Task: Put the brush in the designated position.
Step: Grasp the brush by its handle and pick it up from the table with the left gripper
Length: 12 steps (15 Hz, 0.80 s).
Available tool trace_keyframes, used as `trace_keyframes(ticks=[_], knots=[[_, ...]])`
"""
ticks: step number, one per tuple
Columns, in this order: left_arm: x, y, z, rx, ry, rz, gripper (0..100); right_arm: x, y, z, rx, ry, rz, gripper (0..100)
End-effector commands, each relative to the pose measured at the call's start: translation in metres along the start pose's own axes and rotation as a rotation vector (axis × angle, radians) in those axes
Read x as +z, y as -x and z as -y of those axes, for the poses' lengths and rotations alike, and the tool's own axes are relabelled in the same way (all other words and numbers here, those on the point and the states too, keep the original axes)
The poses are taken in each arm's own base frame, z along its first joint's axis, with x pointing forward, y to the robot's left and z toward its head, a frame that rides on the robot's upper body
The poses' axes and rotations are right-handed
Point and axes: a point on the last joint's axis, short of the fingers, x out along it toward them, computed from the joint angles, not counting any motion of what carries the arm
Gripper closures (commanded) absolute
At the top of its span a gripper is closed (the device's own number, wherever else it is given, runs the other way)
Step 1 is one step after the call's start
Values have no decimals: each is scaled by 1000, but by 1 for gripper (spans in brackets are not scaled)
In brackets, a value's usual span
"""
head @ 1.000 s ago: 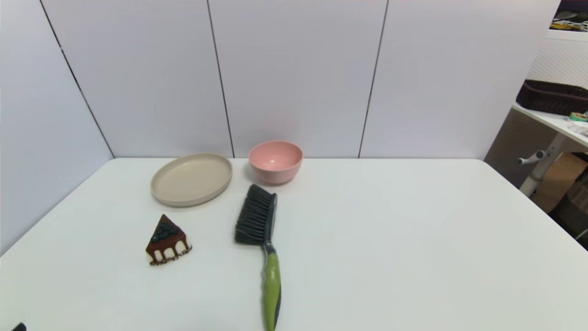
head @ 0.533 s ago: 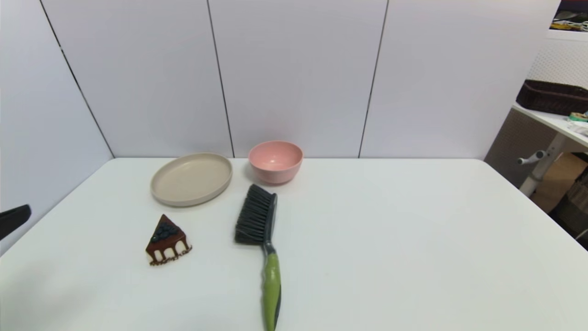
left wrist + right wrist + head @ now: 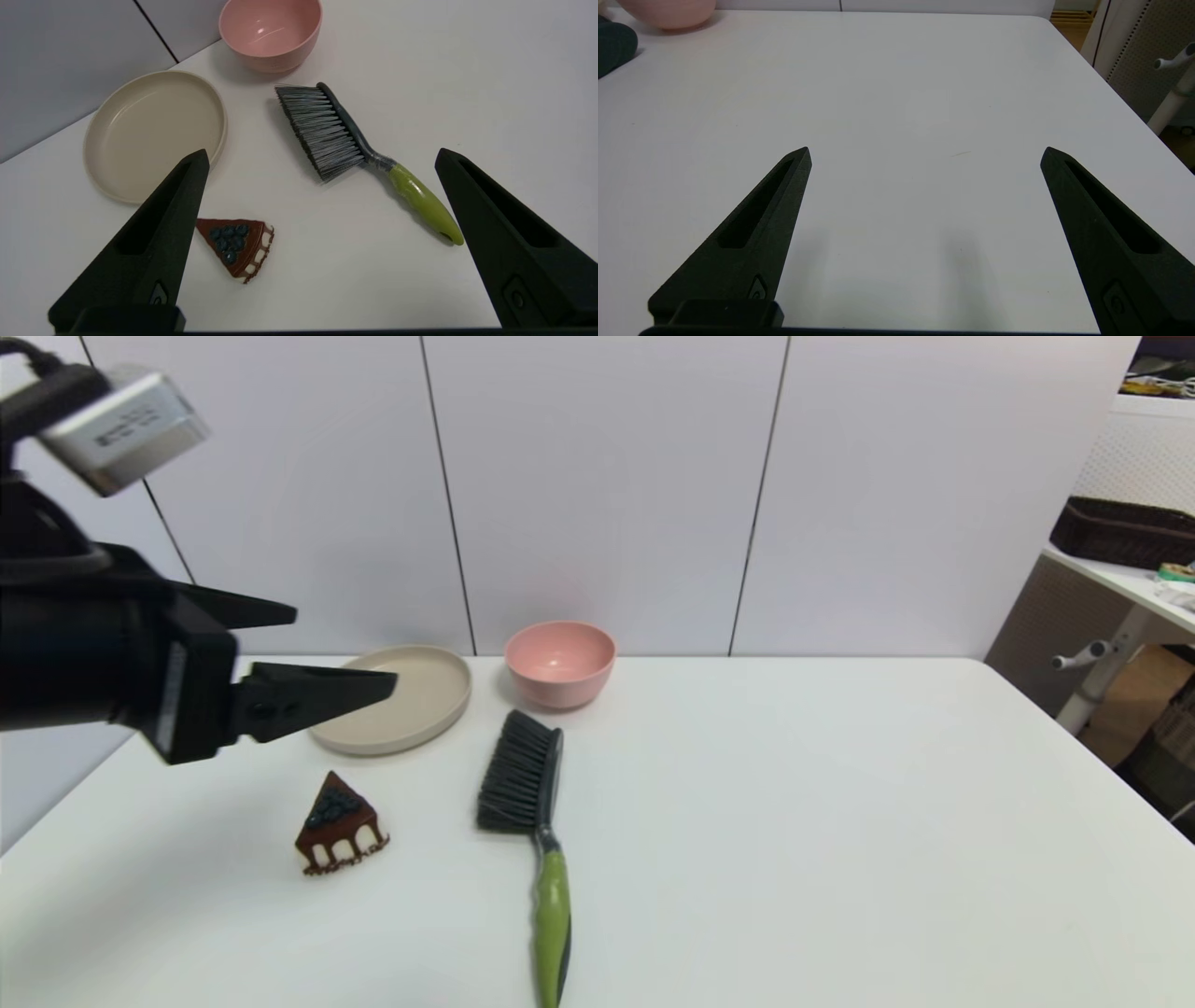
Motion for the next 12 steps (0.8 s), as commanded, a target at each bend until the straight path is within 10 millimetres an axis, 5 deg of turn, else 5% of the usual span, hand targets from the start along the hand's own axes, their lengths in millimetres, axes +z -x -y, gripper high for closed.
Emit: trace_keyframes(ticks=[1, 6, 12], knots=[[18, -99, 31, -68, 123, -162, 0, 0, 0, 0, 0, 0, -3, 0], [10, -165, 59, 165, 401, -386, 0, 0, 0, 0, 0, 2, -3, 0], [-17, -174, 87, 440, 733, -754, 0, 0, 0, 0, 0, 2, -3, 0]])
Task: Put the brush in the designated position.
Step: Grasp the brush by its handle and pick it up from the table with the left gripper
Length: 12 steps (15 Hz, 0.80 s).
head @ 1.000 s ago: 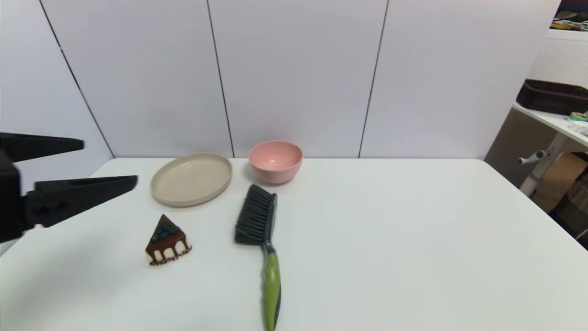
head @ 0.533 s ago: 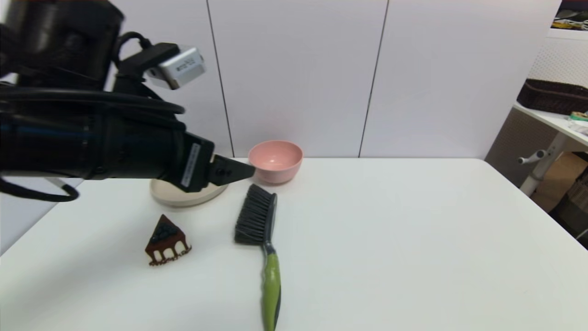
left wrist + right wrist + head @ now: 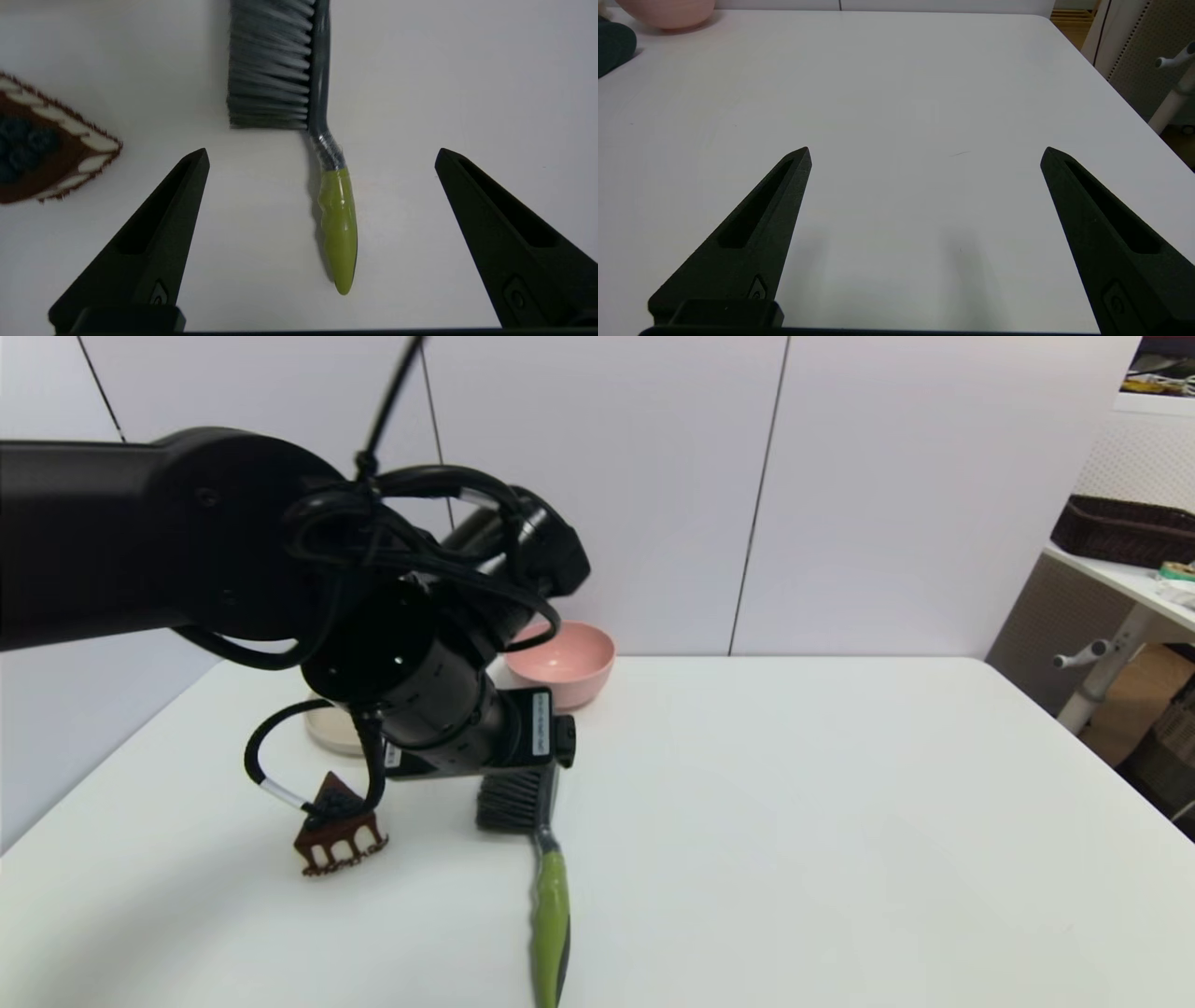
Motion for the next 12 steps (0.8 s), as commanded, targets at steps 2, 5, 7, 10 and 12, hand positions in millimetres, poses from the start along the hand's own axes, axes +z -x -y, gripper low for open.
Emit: trace_keyframes(ticks=[2, 5, 7, 10, 12], knots=[[-24, -31, 16, 196, 218, -184, 0, 0, 0, 0, 0, 0, -3, 0], [-26, -43, 21, 213, 209, -198, 0, 0, 0, 0, 0, 0, -3, 0], [-25, -55, 27, 221, 206, -201, 0, 0, 0, 0, 2, 0, -3, 0], [-23, -73, 37, 210, 211, -192, 0, 0, 0, 0, 0, 0, -3, 0], [-19, -82, 44, 187, 219, -178, 0, 0, 0, 0, 2, 2, -3, 0]])
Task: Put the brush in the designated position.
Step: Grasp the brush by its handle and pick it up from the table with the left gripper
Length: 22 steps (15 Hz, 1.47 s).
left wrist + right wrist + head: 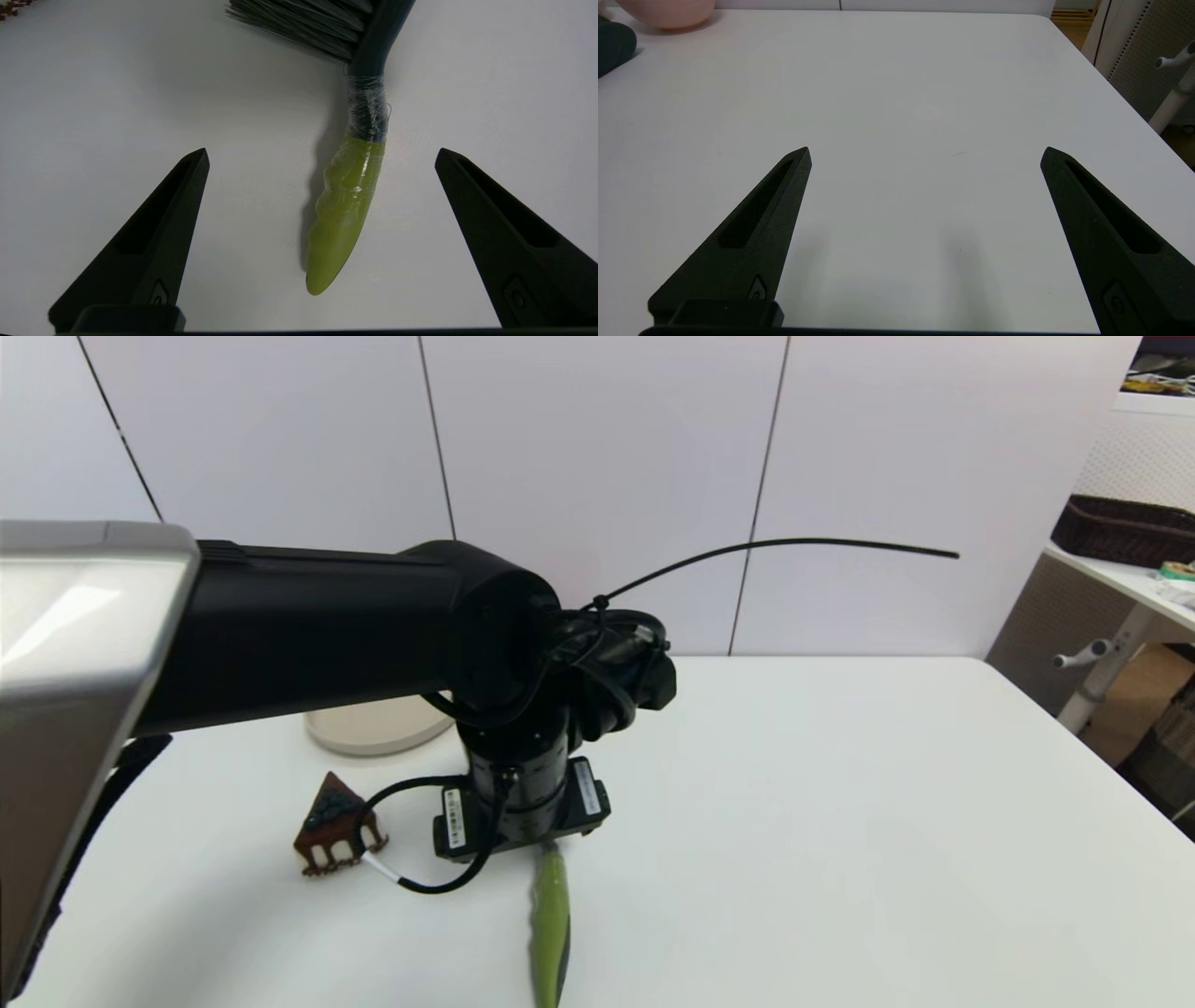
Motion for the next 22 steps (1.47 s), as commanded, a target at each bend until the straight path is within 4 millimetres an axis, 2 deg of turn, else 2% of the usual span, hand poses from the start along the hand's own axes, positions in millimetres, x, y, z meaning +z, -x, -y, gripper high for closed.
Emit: trace_keyframes(ticks=[1, 5, 12, 13, 22], knots=[[3, -21, 18, -6, 1, 2, 0, 0, 0, 0, 0, 0, -3, 0], [4, -30, 22, 7, -17, -3, 0, 0, 0, 0, 0, 0, -3, 0], [14, -42, 17, 35, 12, -13, 0, 0, 0, 0, 0, 2, -3, 0], [14, -44, 17, 40, 18, -16, 100, 0, 0, 0, 0, 2, -3, 0], [10, -59, 24, 58, 3, -31, 100, 0, 0, 0, 0, 0, -3, 0]])
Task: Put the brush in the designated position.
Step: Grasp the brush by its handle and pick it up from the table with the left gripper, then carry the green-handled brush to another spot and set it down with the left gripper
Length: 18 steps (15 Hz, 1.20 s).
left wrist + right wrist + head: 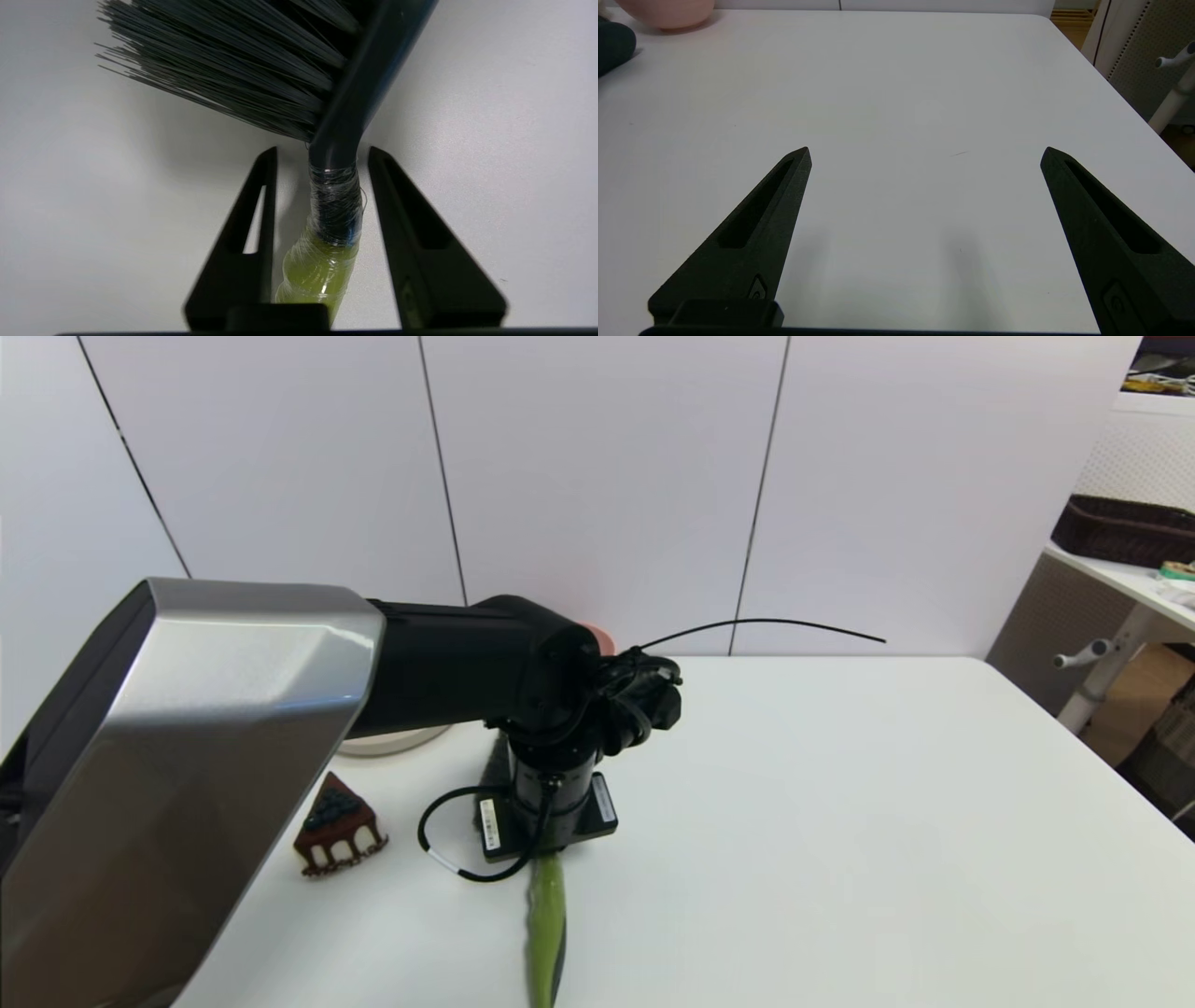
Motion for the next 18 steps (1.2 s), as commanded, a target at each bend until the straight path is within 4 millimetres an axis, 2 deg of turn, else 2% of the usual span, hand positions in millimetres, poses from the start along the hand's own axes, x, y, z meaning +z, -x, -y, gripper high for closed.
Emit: trace_keyframes(ticks=[1, 3, 6, 7, 9, 11, 15, 18], knots=[[0, -6, 5, 9, 4, 26, 100, 0, 0, 0, 0, 0, -3, 0], [-2, 2, 7, -26, -4, 41, 100, 0, 0, 0, 0, 0, -3, 0], [5, 62, -19, -116, -50, 142, 100, 0, 0, 0, 2, 0, -3, 0], [8, 86, -39, -126, -67, 183, 100, 0, 0, 0, 2, 0, -3, 0], [14, 118, -87, -23, -75, 279, 100, 0, 0, 0, 0, 0, -3, 0], [25, 135, -129, 105, -35, 350, 100, 0, 0, 0, 0, 0, -3, 0], [49, 171, -238, 308, -44, 371, 100, 0, 0, 0, 0, 0, -3, 0], [52, 176, -292, 349, -31, 311, 100, 0, 0, 0, 0, 0, -3, 0]])
